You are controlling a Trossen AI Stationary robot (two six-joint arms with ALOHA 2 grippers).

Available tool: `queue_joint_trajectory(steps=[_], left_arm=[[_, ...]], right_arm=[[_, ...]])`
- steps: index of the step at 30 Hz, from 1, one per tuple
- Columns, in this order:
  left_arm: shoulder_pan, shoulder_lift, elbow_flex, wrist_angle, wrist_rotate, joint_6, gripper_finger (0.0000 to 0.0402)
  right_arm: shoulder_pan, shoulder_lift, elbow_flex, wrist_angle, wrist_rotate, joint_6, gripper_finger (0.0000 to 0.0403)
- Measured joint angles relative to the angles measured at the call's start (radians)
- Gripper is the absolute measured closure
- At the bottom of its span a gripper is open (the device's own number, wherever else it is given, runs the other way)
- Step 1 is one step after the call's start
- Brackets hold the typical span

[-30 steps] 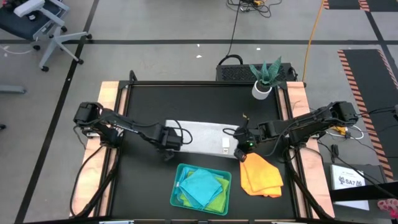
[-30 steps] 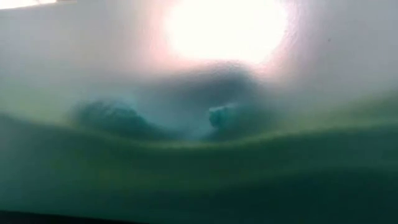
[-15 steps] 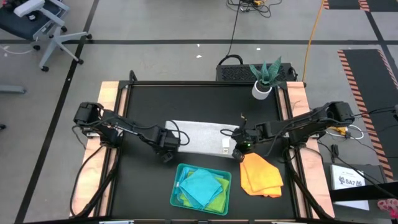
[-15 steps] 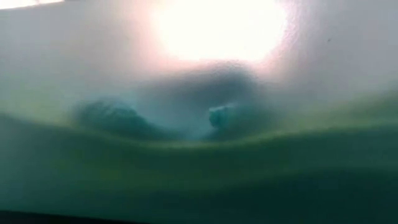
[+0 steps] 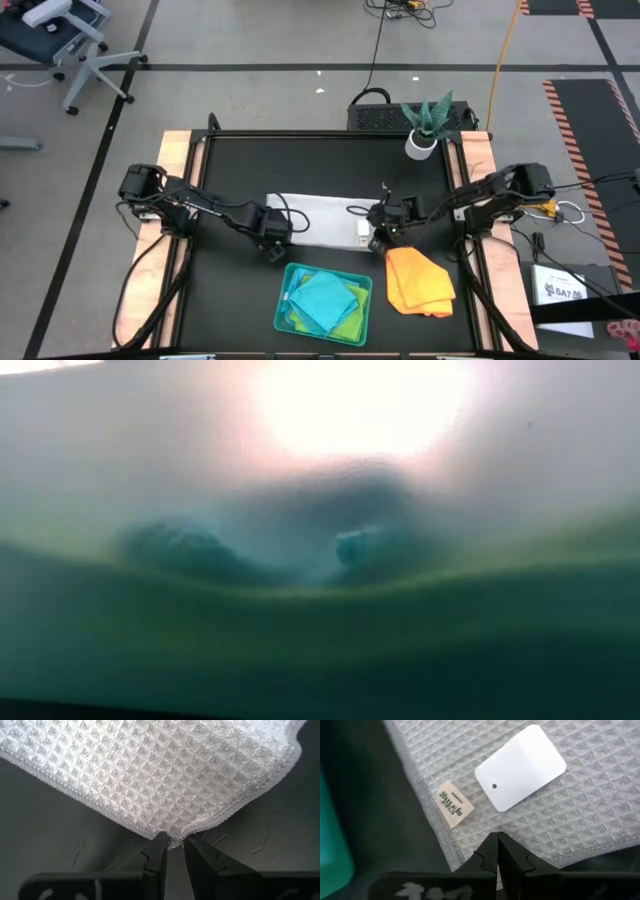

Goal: Fold microfiber towels
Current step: Fold the gray microfiber cloth

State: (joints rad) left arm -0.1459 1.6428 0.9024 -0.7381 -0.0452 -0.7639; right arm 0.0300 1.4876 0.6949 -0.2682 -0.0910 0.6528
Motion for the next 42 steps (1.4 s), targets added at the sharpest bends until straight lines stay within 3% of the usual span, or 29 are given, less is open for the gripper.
queue_joint_trajectory(steps=[15,34,42], left_arm=[[0.0,0.0,0.0,-0.027,0.052,-0.004,0.0334],[0.037,0.0,0.0,-0.02,0.048,0.057,0.0332],[0.048,0.0,-0.004,-0.014,0.047,0.06,0.0265]], right_arm=[[-0.119,-0.003,0.003,-0.1,-0.024,-0.124,0.0403],[-0.129,-0.002,0.002,-0.101,-0.068,-0.119,0.0403],[-0.129,-0.002,0.001,-0.101,-0.068,-0.115,0.0403]])
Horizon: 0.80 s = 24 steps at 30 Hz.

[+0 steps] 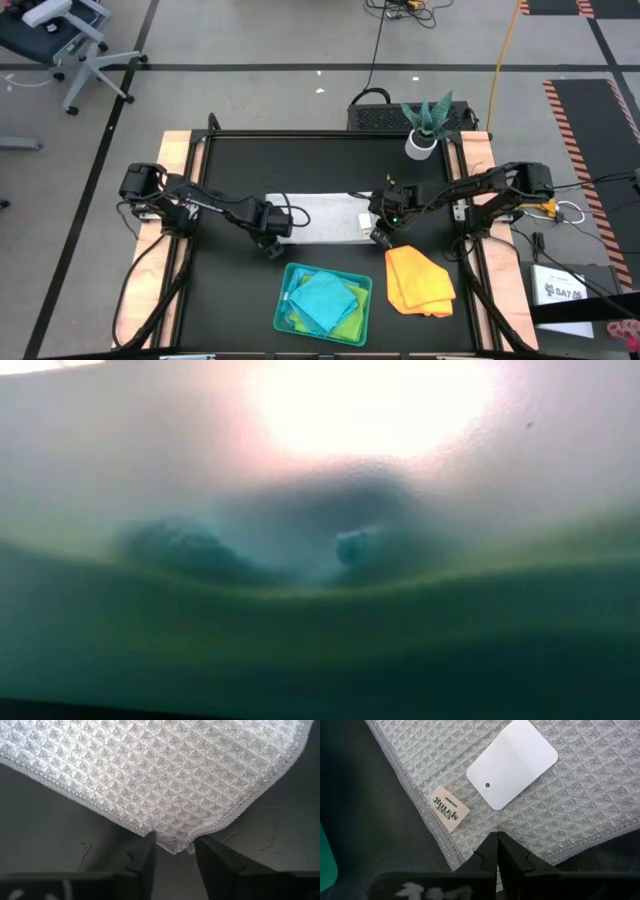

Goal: Fold microfiber towels
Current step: Fold the gray microfiber cloth

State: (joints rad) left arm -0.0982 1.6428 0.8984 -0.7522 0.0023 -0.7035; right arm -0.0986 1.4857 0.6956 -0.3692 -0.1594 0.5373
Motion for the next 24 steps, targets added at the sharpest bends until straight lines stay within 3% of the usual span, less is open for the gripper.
queue_joint_trajectory(steps=[6,18,24], left_arm=[[0.0,0.0,-0.007,-0.003,0.017,-0.063,0.0217],[-0.069,-0.129,0.073,-0.121,-0.026,-0.096,0.024],[-0.035,-0.203,0.074,-0.172,-0.37,-0.261,0.024]], right_arm=[[0.0,0.0,0.0,0.003,0.0,-0.001,0.0403],[0.0,0.0,-0.001,0.005,0.0,-0.002,0.0403],[0.0,0.001,-0.001,0.037,-0.002,0.027,0.0403]])
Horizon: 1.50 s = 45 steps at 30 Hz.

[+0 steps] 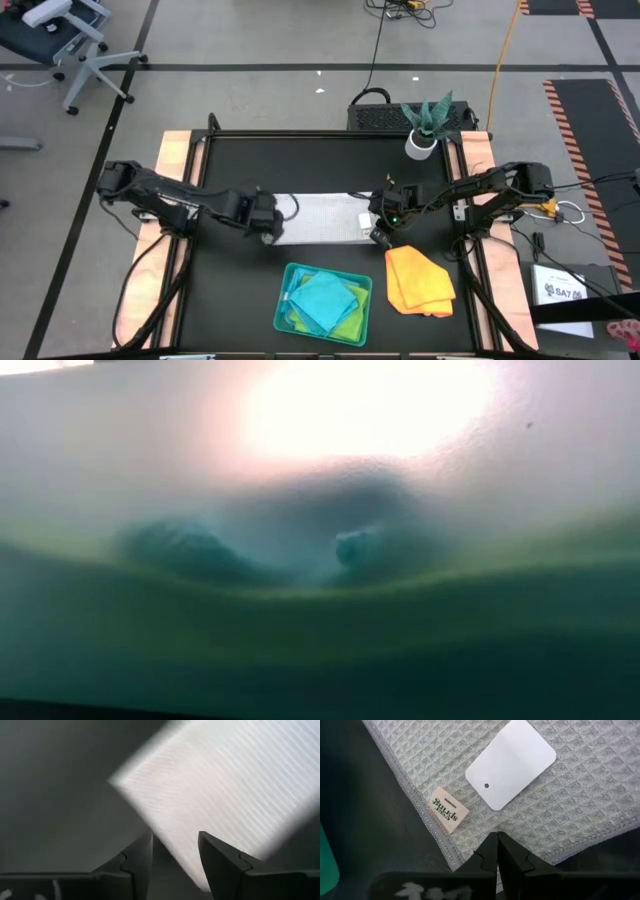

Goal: Fold microfiber towels
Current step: Fold the gray microfiber cloth

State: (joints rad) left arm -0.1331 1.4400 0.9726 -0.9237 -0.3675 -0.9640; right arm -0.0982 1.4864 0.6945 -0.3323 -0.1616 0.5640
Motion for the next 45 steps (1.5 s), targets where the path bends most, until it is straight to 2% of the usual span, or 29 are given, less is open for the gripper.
queue_joint_trajectory(steps=[2,5,12,18,21,24,32,41,45], left_arm=[[0.043,-0.007,0.0,-0.034,-0.039,-0.084,0.0241],[0.115,-0.005,-0.008,-0.019,-0.022,-0.107,0.0241],[0.269,0.013,-0.06,0.052,0.159,0.07,0.0241],[0.363,0.014,-0.079,0.095,0.168,0.16,0.024],[0.403,0.014,-0.08,0.124,0.21,0.226,0.024],[0.43,0.014,-0.08,0.181,0.238,0.279,0.024],[0.482,0.014,-0.082,0.193,0.268,0.369,0.024],[0.513,0.015,-0.206,0.264,0.342,0.361,0.0241],[0.508,0.015,-0.246,0.29,0.343,0.357,0.0241]], right_arm=[[0.0,0.0,0.0,0.01,0.0,0.022,0.0403],[0.0,-0.005,-0.001,0.011,0.0,0.05,0.0403],[-0.011,-0.07,-0.002,0.007,-0.028,0.102,0.0403],[-0.07,-0.156,-0.002,0.01,-0.019,0.072,0.0396],[-0.131,-0.181,0.0,0.011,0.011,0.075,0.0379],[-0.191,-0.183,0.0,0.009,0.03,0.077,0.0357],[-0.31,-0.169,0.0,0.006,0.029,0.051,0.0312],[-0.36,-0.169,0.0,0.006,0.023,0.047,0.0303],[-0.356,-0.169,0.0,0.006,-0.041,0.067,0.0303]])
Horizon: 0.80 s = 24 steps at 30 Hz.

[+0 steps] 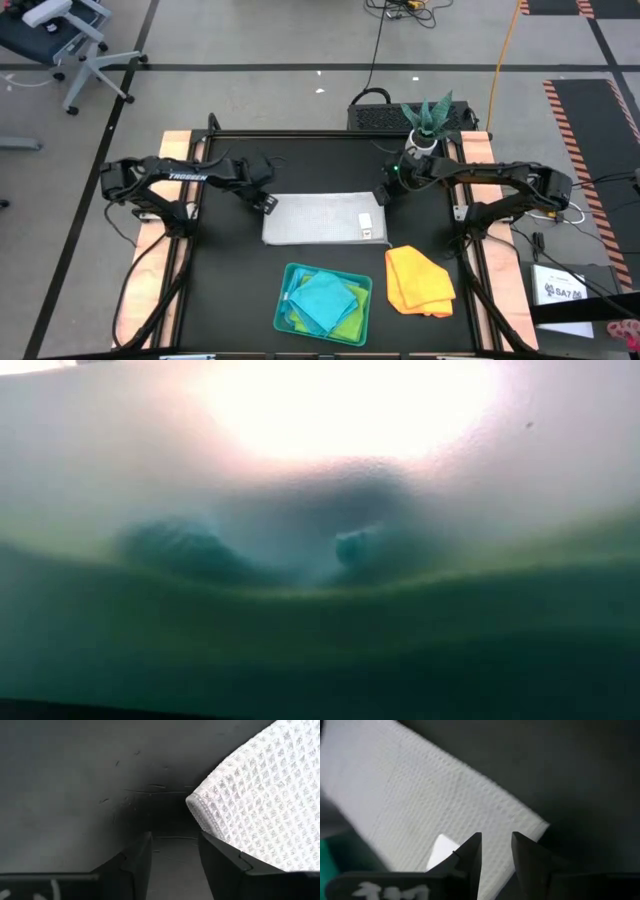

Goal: Fold microfiber towels
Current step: Fold the gray microfiber cloth

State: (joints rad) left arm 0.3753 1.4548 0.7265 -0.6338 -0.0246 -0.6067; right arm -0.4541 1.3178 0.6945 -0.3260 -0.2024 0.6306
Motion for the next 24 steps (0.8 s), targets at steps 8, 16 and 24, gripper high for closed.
queue_joint_trajectory(steps=[8,16,24], left_arm=[[-0.001,0.0,-0.004,0.036,0.0,0.007,0.024],[-0.003,0.0,-0.004,0.048,0.1,-0.001,0.024],[-0.106,0.0,-0.004,-0.046,0.18,-0.028,0.0241]], right_arm=[[0.082,0.0,0.0,0.004,-0.121,0.114,0.0303],[0.235,0.0,0.0,-0.008,-0.117,0.213,0.0303],[0.31,0.0,0.002,-0.108,-0.195,0.275,0.0303]])
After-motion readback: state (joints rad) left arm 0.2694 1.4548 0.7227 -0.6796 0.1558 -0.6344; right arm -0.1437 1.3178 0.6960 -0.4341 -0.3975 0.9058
